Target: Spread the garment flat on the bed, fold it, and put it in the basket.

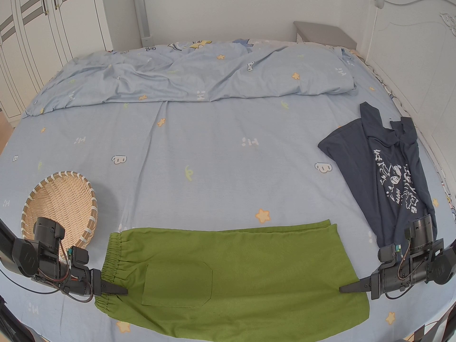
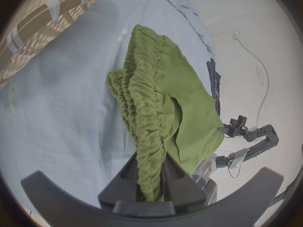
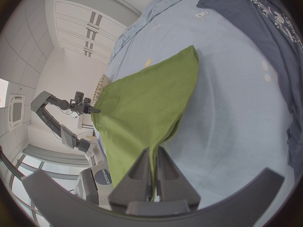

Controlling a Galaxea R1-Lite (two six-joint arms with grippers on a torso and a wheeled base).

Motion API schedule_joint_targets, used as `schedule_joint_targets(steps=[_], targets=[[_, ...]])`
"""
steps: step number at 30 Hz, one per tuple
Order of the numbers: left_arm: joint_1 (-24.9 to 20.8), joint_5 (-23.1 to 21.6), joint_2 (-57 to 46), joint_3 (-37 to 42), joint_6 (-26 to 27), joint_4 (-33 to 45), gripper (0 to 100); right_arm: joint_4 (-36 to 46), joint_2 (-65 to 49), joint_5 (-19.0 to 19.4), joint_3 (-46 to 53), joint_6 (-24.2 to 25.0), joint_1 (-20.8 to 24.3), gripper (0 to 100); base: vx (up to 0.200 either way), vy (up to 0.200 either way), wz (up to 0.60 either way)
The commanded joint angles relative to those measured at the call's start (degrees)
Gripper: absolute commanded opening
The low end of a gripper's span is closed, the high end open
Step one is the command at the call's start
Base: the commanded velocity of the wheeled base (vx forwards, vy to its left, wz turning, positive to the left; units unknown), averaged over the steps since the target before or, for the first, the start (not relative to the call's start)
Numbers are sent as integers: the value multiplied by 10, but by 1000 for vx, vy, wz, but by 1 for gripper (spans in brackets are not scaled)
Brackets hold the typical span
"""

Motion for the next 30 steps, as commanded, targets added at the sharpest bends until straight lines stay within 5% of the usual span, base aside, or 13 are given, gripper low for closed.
schedule_joint_targets(steps=[1,2,16,22,25,30], targets=[[0,2,1,0,5,0,0,-8,22,1,6,-1,3,0,0,0,0],[0,2,2,-1,9,0,0,-11,25,2,8,-1,5,100,0,0,0],[-8,30,-78,-26,9,35,0,-21,10,1,2,7,0,100,0,0,0],[-37,132,-212,-97,11,176,0,-11,-101,-32,-42,48,-26,100,0,0,0],[-34,143,-245,-146,17,259,0,-2,-145,-34,-71,95,-24,100,0,0,0],[-30,148,-274,-198,42,343,0,71,-192,-34,-145,103,-18,100,0,0,0]])
